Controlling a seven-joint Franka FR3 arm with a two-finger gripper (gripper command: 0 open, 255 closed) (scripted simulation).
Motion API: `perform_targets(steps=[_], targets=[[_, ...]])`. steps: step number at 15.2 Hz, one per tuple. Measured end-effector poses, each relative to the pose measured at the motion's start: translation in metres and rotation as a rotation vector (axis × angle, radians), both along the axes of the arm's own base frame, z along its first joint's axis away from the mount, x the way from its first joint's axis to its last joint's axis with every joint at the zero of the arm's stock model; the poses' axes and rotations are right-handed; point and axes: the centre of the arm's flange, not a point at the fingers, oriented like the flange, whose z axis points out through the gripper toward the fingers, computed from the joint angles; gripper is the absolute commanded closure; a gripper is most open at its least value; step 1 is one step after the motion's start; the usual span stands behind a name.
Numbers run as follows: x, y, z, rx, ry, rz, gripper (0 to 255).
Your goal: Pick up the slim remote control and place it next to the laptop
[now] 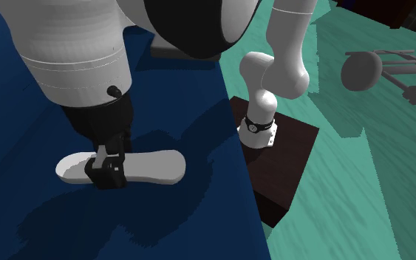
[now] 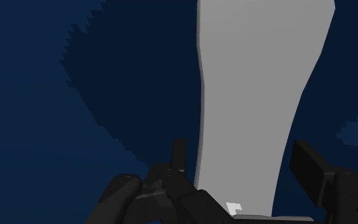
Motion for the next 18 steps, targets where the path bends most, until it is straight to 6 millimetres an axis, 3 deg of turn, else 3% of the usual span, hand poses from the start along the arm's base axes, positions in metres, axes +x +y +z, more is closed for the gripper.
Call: perform_targets(steps=[6,18], targets=[[0.0,0.0,0.003,0.0,0.0,0.0,255],[0.001,0.0,0.062,0.0,0.0,0.0,255]])
